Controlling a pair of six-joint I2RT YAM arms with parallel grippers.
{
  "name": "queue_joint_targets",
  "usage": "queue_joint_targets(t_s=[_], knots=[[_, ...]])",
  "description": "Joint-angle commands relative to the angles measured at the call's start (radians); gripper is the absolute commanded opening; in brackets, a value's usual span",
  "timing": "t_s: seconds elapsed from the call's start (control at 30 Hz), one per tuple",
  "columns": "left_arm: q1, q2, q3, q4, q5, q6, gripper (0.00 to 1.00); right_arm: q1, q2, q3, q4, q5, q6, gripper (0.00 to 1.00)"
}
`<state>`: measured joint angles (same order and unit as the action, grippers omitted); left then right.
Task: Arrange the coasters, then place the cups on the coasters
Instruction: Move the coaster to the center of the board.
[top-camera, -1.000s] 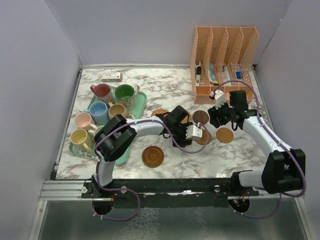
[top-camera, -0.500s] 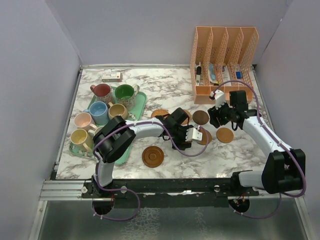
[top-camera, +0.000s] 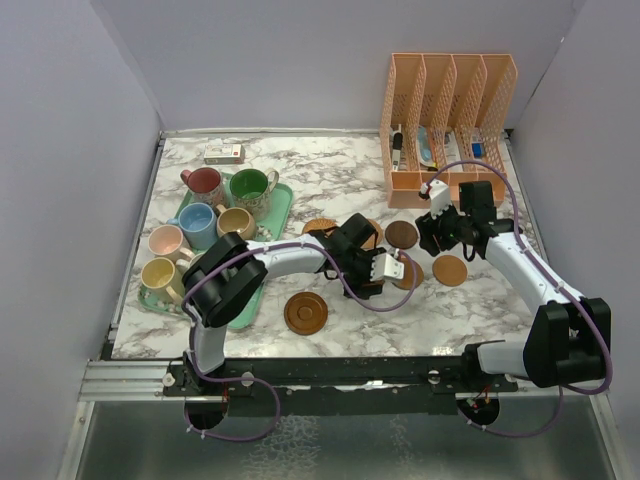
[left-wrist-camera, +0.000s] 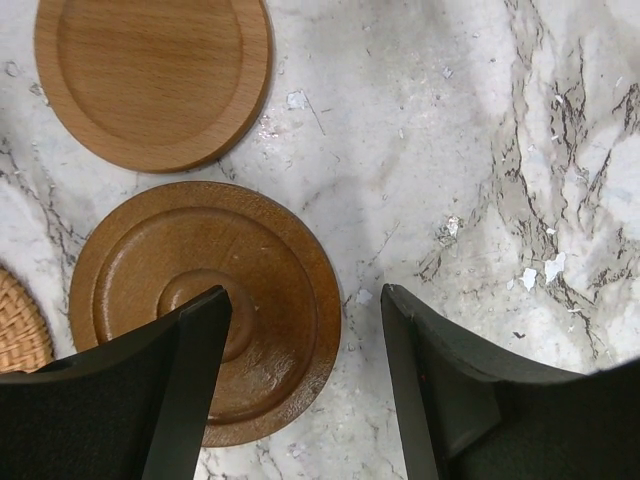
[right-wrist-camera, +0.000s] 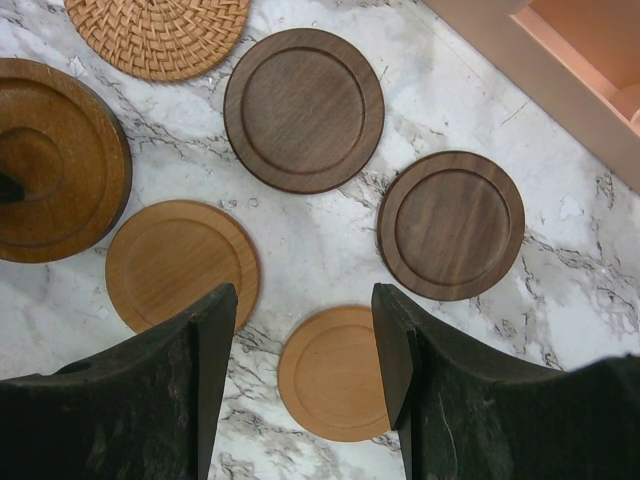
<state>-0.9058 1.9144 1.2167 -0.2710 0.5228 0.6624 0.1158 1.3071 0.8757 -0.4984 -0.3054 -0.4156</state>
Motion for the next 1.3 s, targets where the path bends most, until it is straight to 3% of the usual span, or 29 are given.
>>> queue_joint_targets(t_s=[0.0, 0.53, 0.87, 1.27], knots=[[-0.005, -0.053, 0.003, -0.015, -0.017, 0.008, 0.66, -0.004, 0.003, -0.009, 0.000, -0.021, -0.010, 0.57], [0.024, -0.176, -0.021, -0.052, -0.018, 0.102, 0.76, -0.005, 0.001, -0.007, 0.000, -0.013, -0.005, 0.57], [0.130, -0.394, -0.190, -0.204, -0.001, 0.250, 0.87, -0.005, -0.005, -0.009, 0.001, 0.003, -0.019, 0.59], [0.140, -0.569, -0.386, -0.331, -0.079, 0.365, 0.98, -0.004, -0.023, -0.019, 0.024, 0.047, -0.013, 0.76]])
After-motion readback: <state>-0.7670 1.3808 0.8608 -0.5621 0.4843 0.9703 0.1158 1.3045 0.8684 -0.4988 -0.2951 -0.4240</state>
